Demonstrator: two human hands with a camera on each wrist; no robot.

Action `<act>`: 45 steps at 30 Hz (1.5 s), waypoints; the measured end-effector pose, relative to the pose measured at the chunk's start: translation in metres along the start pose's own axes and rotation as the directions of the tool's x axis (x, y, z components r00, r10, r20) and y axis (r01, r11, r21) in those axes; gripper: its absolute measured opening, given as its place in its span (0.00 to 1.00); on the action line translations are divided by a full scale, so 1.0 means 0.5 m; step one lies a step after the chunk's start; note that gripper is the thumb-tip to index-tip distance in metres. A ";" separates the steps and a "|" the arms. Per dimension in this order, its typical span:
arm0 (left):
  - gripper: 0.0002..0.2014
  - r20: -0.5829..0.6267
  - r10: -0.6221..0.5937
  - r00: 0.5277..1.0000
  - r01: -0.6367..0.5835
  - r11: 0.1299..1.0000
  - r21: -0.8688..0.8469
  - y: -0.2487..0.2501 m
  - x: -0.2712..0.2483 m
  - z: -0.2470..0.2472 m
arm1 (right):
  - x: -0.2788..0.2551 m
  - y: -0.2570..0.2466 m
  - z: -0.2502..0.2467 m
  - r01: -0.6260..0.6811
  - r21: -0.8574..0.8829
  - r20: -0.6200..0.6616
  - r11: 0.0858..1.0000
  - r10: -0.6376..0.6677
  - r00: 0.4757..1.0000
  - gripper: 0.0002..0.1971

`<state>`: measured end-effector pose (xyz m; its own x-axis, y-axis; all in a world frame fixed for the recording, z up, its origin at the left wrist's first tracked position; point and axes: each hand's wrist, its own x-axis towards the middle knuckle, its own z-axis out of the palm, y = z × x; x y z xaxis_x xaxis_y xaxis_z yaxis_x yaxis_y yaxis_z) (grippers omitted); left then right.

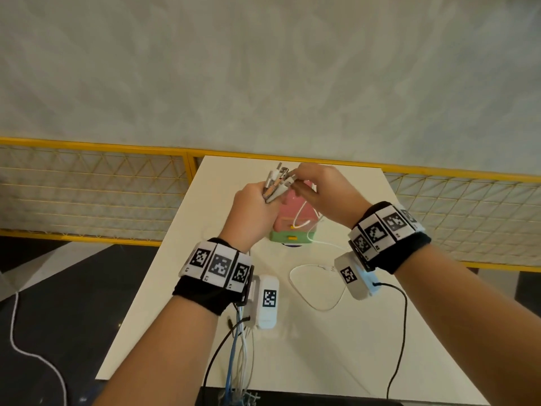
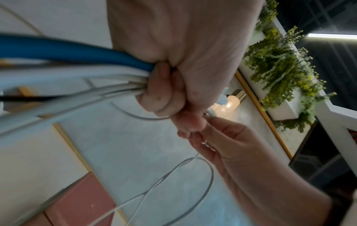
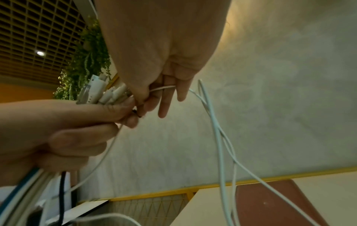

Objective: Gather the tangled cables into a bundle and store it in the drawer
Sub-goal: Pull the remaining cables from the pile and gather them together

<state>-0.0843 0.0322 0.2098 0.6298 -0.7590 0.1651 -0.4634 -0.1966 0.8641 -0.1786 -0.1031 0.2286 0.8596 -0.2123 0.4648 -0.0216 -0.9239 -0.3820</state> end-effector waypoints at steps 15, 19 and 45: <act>0.14 -0.424 0.025 0.905 -0.175 0.931 -0.319 0.048 -0.030 -0.075 | -0.028 0.123 0.012 -0.255 0.066 0.193 0.965 0.238 0.952 0.13; 0.14 -0.467 0.011 0.884 -0.188 0.923 -0.334 0.054 -0.037 -0.099 | -0.025 0.163 0.007 -0.353 -0.047 0.240 0.934 0.354 0.904 0.14; 0.11 -0.188 0.078 0.979 -0.141 0.926 -0.351 0.032 -0.061 -0.090 | -0.016 -0.104 -0.051 -0.213 0.275 0.078 0.938 0.199 0.977 0.06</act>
<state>-0.0828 0.0801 0.2402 0.6976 -0.6420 0.3181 -0.2991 0.1426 0.9435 -0.1976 -0.0615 0.2648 0.8752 -0.3663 0.3158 -0.0628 -0.7335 -0.6768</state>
